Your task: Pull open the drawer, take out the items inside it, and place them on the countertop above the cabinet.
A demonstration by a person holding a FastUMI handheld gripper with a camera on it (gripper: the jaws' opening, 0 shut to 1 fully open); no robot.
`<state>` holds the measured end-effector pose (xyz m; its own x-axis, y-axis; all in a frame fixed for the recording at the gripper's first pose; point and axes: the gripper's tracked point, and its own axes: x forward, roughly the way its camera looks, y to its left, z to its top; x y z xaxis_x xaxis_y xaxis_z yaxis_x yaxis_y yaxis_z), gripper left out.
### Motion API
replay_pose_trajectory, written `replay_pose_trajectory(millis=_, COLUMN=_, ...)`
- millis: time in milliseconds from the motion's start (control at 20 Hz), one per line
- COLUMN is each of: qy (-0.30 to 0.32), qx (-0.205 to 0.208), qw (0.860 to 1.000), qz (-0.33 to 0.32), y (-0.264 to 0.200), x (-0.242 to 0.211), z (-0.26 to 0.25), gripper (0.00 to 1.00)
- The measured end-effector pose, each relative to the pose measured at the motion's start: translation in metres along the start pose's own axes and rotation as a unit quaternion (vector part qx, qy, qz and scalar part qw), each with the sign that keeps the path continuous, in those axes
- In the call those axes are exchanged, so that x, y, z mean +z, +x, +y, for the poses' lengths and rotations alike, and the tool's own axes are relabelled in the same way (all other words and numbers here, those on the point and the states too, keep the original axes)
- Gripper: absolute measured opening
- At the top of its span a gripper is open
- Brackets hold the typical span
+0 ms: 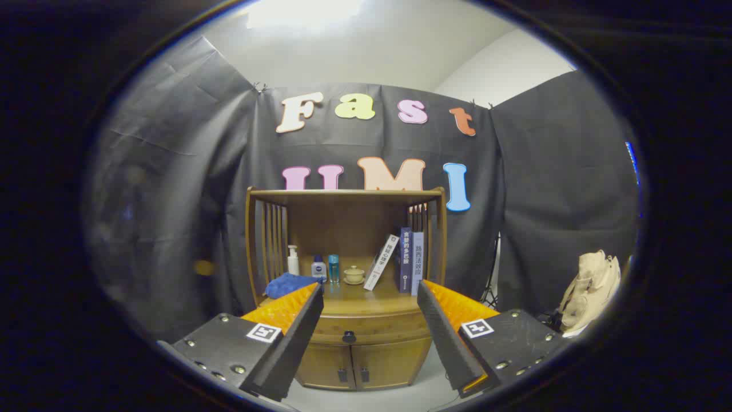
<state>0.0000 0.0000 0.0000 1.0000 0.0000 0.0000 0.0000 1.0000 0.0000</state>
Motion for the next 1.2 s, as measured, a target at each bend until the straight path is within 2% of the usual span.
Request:
replay_pose_trajectory(millis=650, qy=0.006, qx=0.007, qw=0.999, qz=0.042, y=0.013, x=-0.049, z=0.007, gripper=0.99)
replay_pose_trajectory(millis=1200, qy=0.012, qx=0.0, qw=0.999, qz=0.048, y=0.018, x=-0.062, z=0.0, gripper=0.99)
